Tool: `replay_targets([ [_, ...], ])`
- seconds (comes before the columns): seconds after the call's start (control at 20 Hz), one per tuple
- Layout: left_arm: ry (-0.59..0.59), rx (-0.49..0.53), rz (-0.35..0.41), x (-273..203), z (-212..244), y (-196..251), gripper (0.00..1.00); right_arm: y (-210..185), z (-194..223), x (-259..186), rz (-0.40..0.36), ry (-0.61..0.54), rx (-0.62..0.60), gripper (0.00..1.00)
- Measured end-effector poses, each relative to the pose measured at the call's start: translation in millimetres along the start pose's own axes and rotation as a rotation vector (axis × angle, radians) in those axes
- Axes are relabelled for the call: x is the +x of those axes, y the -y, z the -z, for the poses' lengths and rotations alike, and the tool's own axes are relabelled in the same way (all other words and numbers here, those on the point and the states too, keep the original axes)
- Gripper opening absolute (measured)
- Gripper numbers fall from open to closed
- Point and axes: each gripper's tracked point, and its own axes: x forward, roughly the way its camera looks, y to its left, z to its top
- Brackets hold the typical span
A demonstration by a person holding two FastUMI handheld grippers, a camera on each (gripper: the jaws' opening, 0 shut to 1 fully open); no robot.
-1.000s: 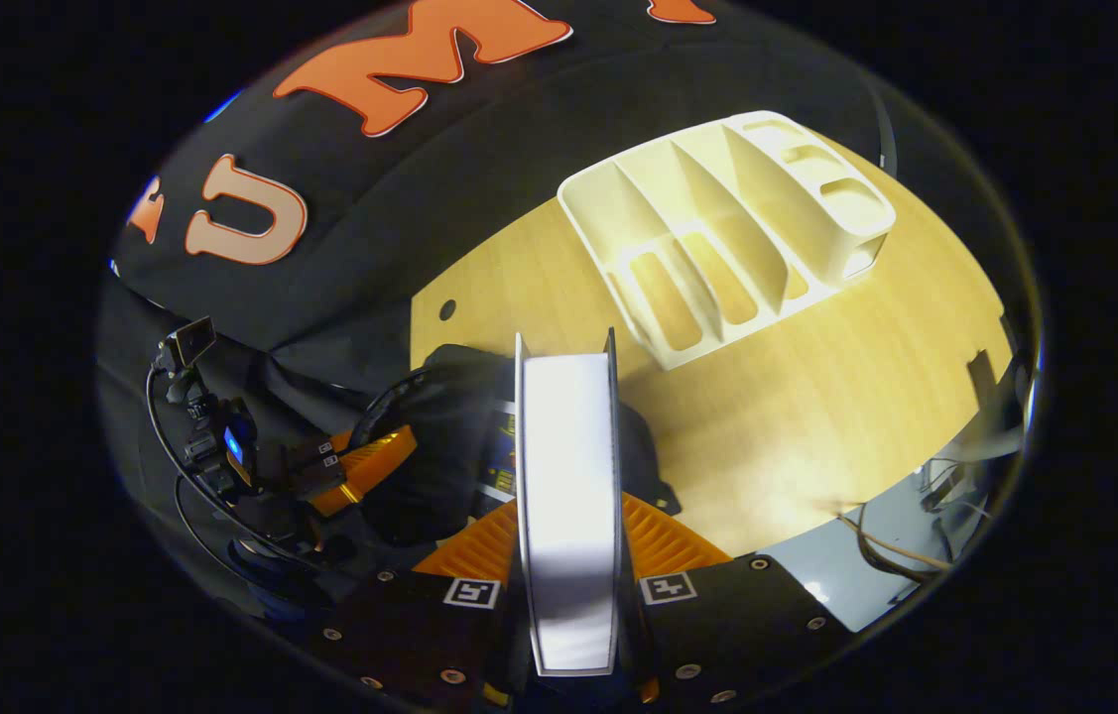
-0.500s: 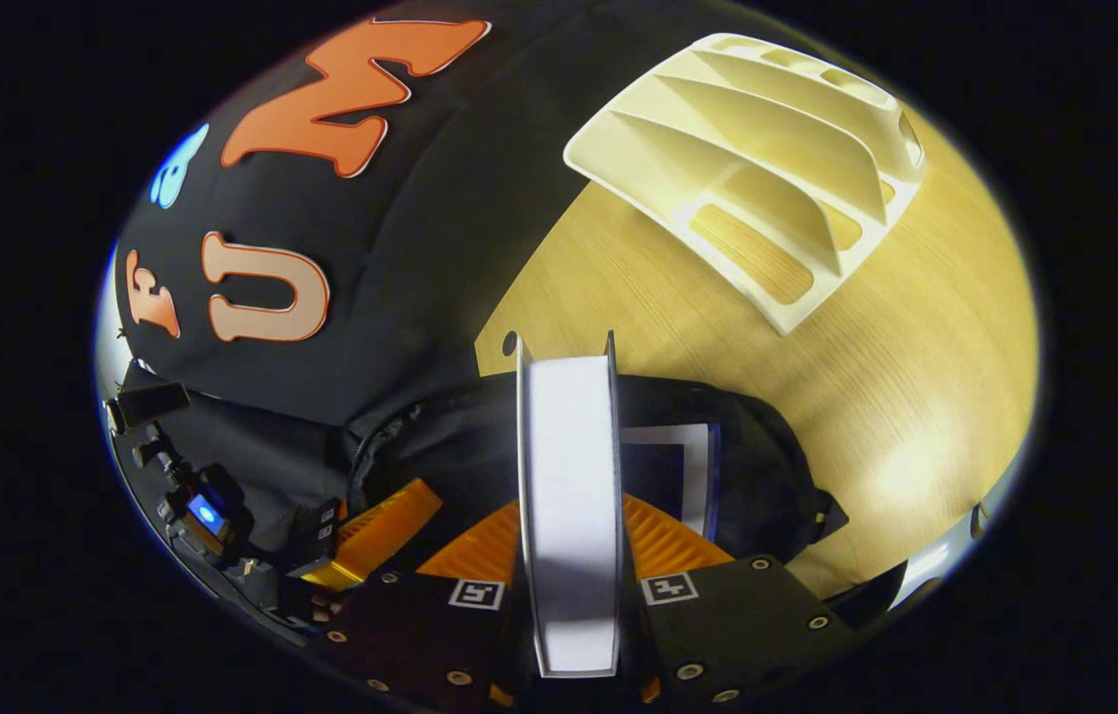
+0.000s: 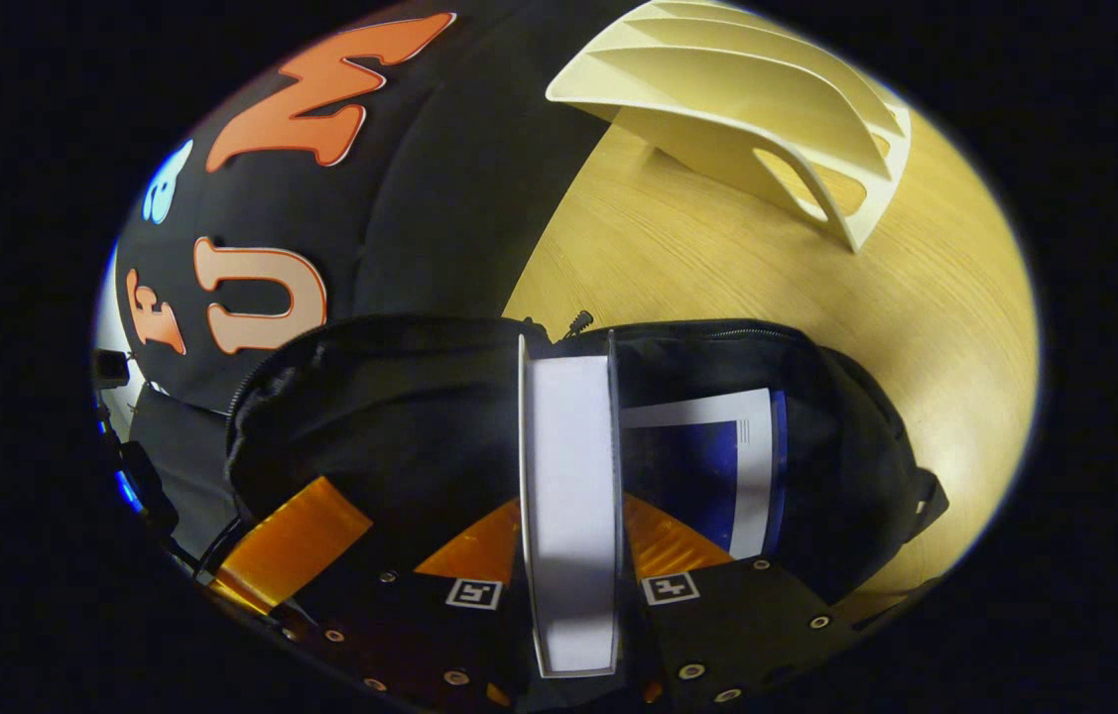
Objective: Open the schoolbag, grab two books from the bookshelf and put them into the schoolbag.
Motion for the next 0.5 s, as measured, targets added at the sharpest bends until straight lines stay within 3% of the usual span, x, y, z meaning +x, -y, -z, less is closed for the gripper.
replay_targets([
  [0.1,-0.006,0.004,0.006,3.7,2.0,1.6,0.05,1.7,10.0,2.8,0.006,-0.044,0.005,0.39],
  [0.2,0.001,-0.020,0.002,4.6,1.9,-5.3,0.05,12.3,14.9,-1.7,0.094,-0.087,-0.012,0.45],
  [0.35,0.013,-0.030,-0.045,7.1,4.0,-21.8,0.06,41.6,6.8,-18.4,0.205,-0.104,-0.149,0.70],
  [0.4,0.015,-0.037,-0.044,5.9,5.4,-19.7,0.09,48.6,-0.7,-23.4,0.228,-0.101,-0.184,0.59],
  [0.45,0.018,-0.048,-0.048,7.3,5.9,-18.6,0.16,44.1,-5.8,-31.9,0.235,-0.099,-0.212,0.88],
  [0.5,0.015,-0.058,-0.046,12.2,7.9,-17.1,0.19,45.0,-10.6,-37.9,0.235,-0.104,-0.221,0.93],
])
